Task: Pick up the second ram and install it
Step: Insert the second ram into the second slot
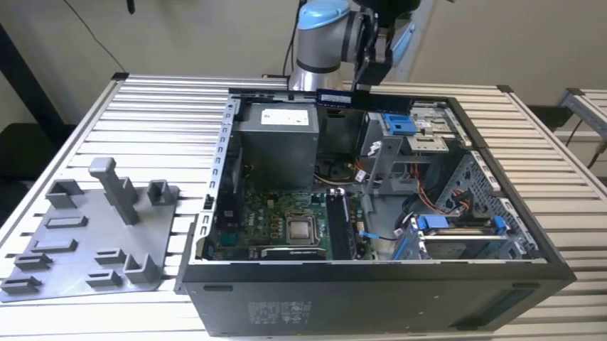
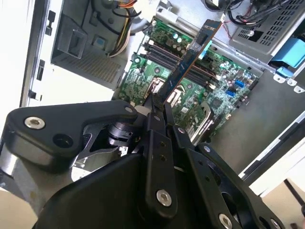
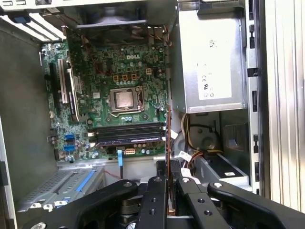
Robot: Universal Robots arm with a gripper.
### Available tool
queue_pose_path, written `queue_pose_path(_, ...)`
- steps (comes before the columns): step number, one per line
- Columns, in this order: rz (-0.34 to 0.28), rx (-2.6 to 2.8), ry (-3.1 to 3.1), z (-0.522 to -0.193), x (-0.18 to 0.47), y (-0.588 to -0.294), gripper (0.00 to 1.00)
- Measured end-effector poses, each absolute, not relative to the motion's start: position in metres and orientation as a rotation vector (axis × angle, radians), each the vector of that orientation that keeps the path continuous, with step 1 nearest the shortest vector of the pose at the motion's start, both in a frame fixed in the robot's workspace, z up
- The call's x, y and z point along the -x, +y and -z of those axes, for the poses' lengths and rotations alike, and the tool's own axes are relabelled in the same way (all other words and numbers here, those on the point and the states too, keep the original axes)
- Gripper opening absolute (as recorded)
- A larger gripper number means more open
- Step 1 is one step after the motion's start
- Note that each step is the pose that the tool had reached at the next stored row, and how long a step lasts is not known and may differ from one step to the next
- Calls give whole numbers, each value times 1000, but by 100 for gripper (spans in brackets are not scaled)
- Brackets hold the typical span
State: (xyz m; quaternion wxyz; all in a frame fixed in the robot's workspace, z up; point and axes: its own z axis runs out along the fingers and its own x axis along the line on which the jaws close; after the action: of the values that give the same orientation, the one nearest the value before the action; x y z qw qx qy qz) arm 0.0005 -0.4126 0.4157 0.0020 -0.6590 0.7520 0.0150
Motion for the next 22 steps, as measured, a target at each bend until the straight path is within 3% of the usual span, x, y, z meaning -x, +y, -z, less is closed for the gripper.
queue_pose_path(22, -46, 1731, 2611, -414, -1, -413, 14)
